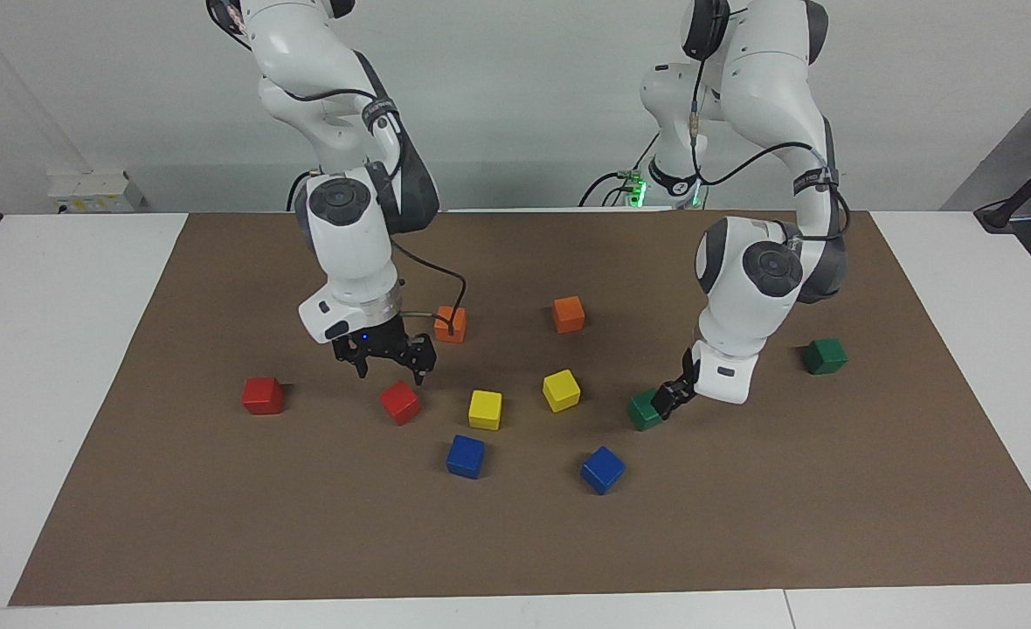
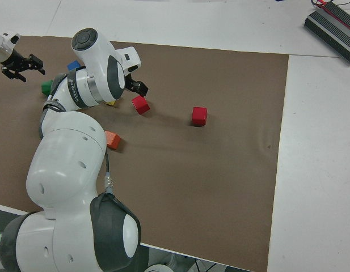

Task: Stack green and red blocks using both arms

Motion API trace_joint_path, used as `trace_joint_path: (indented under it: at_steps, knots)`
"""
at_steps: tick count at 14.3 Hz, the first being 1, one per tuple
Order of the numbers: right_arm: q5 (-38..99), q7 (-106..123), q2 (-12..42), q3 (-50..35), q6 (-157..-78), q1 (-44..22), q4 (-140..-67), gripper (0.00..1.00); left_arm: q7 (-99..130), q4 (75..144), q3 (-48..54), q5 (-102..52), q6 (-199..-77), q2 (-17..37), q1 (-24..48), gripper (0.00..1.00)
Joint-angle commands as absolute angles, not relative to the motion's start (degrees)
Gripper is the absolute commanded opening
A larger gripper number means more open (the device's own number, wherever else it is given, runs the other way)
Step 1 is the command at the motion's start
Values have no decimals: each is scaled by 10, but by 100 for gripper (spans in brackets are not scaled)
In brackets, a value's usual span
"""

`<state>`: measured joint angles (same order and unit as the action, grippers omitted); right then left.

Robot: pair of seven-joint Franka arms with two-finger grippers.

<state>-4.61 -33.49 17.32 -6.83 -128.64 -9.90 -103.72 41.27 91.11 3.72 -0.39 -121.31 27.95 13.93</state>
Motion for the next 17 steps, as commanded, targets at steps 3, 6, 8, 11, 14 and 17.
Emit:
trace_joint_path:
  at_steps: [3,6,8,11,14,17]
  knots:
    - [-49,-399,190,-74,-1319,-94,-1045,100,467,892,28,-10,-1210,297,161,100]
    - [-48,-410,199,-73,-1333,-82,-1053,100,483,911,28,-5,-1221,297,166,100]
    - [-47,-436,205,-74,-1338,-79,-1056,100,489,936,27,-1,-1244,295,172,100]
    - [-47,-469,209,-73,-1363,-78,-1071,100,489,963,29,1,-1265,288,174,100]
    - [-46,-475,211,-74,-1382,-76,-1084,100,489,980,29,1,-1280,285,178,100]
    - [-46,-529,215,-74,-1396,-86,-1085,100,489,987,29,1,-1284,284,182,29]
